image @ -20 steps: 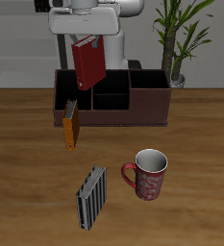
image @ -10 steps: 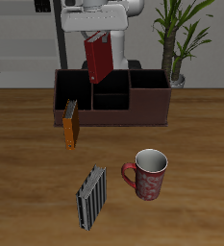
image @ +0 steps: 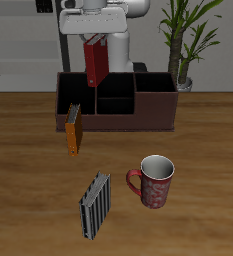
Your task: Place the red book into the back desk caddy's left compartment
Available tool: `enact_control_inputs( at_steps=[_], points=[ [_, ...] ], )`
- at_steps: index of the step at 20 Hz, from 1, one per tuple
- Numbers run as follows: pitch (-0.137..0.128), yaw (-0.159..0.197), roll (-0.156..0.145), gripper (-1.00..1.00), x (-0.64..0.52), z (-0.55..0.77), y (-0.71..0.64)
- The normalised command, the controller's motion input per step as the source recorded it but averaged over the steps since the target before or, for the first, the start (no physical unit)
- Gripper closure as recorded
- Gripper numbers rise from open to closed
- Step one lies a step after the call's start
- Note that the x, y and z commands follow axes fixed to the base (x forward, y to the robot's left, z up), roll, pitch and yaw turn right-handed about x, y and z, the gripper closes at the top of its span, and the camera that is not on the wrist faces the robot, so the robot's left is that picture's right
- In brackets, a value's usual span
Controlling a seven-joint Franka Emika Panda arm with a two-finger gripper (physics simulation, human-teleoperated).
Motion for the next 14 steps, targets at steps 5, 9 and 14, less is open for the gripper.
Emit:
enact_control_inputs(
  at_steps=[5, 9, 14],
  points=[
    [-0.010, 0.045, -0.048, 1.00, -0.11, -0.03, -0.19],
    [0.025, -0.002, -0.055, 1.00, -0.20, -0.11, -0.23],
    [0.012, -0.002, -0.033, 1.00, -0.12, -0.03, -0.14]
  ],
)
